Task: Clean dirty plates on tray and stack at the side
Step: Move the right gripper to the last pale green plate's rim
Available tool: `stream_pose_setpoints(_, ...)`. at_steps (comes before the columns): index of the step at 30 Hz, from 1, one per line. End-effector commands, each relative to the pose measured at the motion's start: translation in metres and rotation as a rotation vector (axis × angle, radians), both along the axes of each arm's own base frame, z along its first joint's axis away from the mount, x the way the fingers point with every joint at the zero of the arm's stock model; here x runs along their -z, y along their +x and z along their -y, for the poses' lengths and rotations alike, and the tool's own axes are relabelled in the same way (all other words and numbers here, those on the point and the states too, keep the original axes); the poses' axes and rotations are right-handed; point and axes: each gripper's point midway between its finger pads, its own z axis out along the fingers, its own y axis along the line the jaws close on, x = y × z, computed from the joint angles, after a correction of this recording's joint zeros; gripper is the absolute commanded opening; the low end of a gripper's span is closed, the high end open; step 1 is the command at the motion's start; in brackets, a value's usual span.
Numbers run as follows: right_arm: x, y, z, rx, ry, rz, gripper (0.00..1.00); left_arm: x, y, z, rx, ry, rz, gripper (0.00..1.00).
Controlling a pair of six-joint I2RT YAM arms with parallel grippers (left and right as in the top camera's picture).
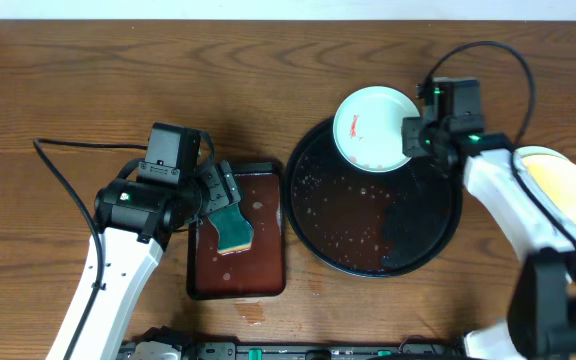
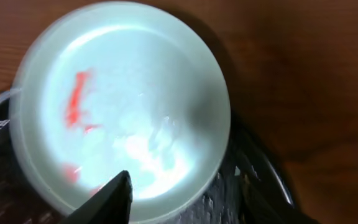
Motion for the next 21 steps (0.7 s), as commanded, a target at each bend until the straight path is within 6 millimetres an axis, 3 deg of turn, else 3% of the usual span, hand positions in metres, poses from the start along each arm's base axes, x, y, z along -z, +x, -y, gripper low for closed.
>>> stream_pose_setpoints(1,0.018,0.006,0.008,0.026,-0.042,-0.020,0.47,0.000,0.000,0.000,0.012,-0.002,-0.001,0.84)
stream_pose_setpoints(2,0.021,0.004,0.016,0.055,-0.063,-0.036,0.40,0.000,0.000,0.000,0.012,-0.002,-0.001,0.84)
stream_pose_setpoints(4,0.023,-0.005,0.039,0.186,-0.080,-0.076,0.17,0.000,0.000,0.000,0.012,-0.002,-0.001,0.84)
stream_pose_setpoints(8,0.015,-0.036,0.061,0.279,0.022,-0.182,0.05,0.000,0.000,0.000,0.012,-0.002,-0.001,0.84)
stream_pose_setpoints(10,0.000,-0.049,0.067,0.284,0.107,-0.202,0.06,0.000,0.000,0.000,0.012,-0.002,-0.001,0.84)
stream_pose_setpoints(12,-0.019,-0.064,0.083,0.326,0.162,-0.202,0.17,0.000,0.000,0.000,0.012,-0.002,-0.001,0.84)
stream_pose_setpoints(16,-0.041,-0.112,0.152,0.611,0.121,-0.231,0.13,0.000,0.000,0.000,0.012,-0.002,-0.001,0.84)
stream_pose_setpoints(21,-0.040,-0.183,0.243,1.035,-0.086,-0.310,0.01,0.000,0.000,0.000,0.012,-0.002,-0.001,0.84)
